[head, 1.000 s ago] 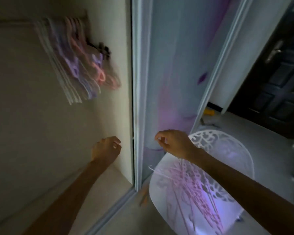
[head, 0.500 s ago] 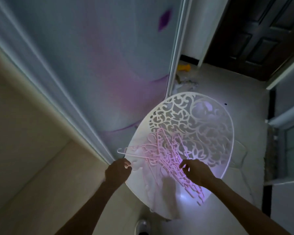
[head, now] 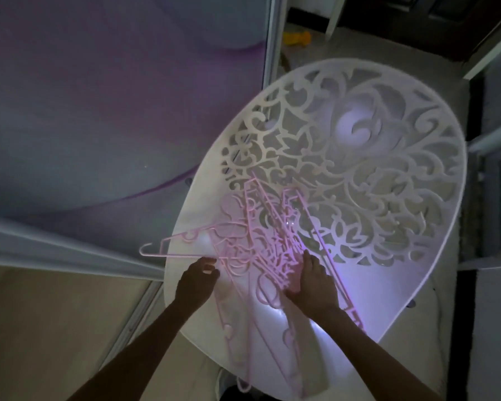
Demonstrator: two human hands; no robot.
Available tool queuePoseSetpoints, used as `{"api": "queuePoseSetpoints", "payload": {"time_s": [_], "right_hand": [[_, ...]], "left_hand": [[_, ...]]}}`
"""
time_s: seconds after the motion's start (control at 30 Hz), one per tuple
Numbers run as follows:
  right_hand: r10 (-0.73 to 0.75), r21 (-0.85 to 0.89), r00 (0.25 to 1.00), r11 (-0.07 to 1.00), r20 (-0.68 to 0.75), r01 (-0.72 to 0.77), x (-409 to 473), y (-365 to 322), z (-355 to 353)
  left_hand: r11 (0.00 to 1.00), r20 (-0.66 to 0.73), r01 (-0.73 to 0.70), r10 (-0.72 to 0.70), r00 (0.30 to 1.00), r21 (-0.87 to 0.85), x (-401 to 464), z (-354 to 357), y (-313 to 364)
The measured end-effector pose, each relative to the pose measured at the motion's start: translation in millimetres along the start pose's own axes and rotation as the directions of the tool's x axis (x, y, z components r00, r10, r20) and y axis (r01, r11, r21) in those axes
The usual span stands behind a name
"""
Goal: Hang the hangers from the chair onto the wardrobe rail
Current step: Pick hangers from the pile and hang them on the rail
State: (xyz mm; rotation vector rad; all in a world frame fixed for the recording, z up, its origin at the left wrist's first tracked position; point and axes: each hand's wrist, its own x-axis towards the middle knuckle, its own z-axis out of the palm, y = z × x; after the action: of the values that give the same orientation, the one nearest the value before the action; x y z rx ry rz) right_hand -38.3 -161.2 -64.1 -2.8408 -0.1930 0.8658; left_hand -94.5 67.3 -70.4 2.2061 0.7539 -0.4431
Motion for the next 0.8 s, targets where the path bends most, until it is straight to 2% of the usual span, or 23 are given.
{"api": "queuePoseSetpoints", "payload": {"time_s": [0.1,0.2,0.33,0.5,0.6,0.7,0.77,0.8], "right_hand": [[0.019,0.082,0.998,0.997,-0.056,-0.015,16,12,24],[-0.017,0.157,0.996,0.987,-0.093,0.032,13,23,25],[-0.029,0.217,0.99,0.974,-0.135,0.058,9,27,8],[-0.039,0.211,0.962,0.973,-0.27,0.098,5,20,-9],[-0.087,0.155,0.952,0.978,-0.293,0.137,6,20,-14],[-0.091,0.131,0.951,0.982,-0.296,0.135,7,22,-14],[-0.072,0.125,0.958,0.986,-0.279,0.111,9,24,-11],[-0.08,0.094,0.961,0.99,-0.263,0.108,12,27,-9]], "left_hand": [[0.99,-0.07,-0.115,0.109,0.992,-0.079,15,39,-3],[0.994,0.05,-0.018,0.023,0.998,-0.11,11,53,-8],[0.961,0.0,0.08,-0.083,0.997,-0.263,19,54,-5],[0.888,0.028,0.078,-0.073,0.997,-0.453,20,37,13],[0.868,0.075,0.097,-0.069,0.995,-0.488,16,38,18],[0.902,0.071,0.114,-0.092,0.993,-0.417,14,40,8],[0.976,0.01,0.08,-0.079,0.997,-0.203,12,41,-3],[0.996,-0.09,0.034,-0.041,0.995,-0.077,11,40,-8]]}}
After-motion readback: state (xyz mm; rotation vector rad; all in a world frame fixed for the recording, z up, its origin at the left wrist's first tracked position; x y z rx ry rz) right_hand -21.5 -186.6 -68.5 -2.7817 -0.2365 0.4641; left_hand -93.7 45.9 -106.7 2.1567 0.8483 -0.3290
